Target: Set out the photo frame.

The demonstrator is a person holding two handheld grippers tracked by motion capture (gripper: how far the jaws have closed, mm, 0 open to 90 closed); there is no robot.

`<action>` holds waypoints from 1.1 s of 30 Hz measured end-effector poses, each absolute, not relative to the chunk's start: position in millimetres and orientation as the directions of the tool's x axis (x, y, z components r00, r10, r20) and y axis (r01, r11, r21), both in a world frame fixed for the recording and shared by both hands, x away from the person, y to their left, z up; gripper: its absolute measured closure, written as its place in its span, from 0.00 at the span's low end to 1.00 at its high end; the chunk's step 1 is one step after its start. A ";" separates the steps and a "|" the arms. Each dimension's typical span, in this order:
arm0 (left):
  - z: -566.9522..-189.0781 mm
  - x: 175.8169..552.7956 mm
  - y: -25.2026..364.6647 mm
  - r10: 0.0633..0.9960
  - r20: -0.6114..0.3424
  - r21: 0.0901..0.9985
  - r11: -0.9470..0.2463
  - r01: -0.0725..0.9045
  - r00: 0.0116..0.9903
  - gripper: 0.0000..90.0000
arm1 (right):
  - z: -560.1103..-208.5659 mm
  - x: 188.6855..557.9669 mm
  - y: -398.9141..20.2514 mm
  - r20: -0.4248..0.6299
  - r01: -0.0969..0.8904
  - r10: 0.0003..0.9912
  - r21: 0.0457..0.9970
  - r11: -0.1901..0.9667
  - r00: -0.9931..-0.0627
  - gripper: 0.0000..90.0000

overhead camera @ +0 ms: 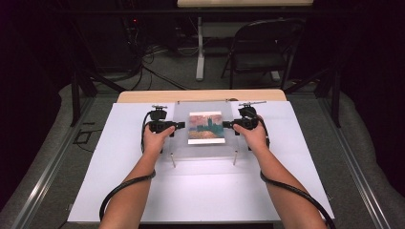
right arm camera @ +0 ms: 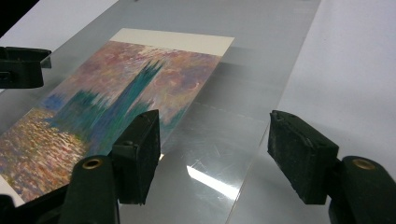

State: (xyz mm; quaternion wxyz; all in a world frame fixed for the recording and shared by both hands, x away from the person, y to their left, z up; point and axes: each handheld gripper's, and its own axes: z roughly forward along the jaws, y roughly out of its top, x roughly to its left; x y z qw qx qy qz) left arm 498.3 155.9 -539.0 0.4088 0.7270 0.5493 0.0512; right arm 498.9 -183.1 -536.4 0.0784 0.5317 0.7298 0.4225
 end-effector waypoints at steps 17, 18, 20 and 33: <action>-544.9 499.5 156.3 0.822 -0.423 0.638 -0.028 0.770 0.380 0.26 | -540.9 500.5 -184.9 0.385 0.730 0.828 0.682 0.042 -0.408 0.33; -545.3 499.1 156.0 0.821 -0.427 0.635 -0.026 0.772 0.380 0.25 | -541.1 500.4 -185.1 0.389 0.731 0.827 0.681 0.039 -0.407 0.33; -546.0 498.7 156.7 0.811 -0.445 0.626 -0.021 0.779 0.379 0.25 | -541.9 500.3 -185.7 0.400 0.734 0.823 0.678 0.031 -0.404 0.33; -546.7 498.1 156.1 0.805 -0.458 0.620 -0.016 0.785 0.378 0.25 | -545.0 501.0 -186.0 0.451 0.760 0.807 0.650 -0.003 -0.382 0.32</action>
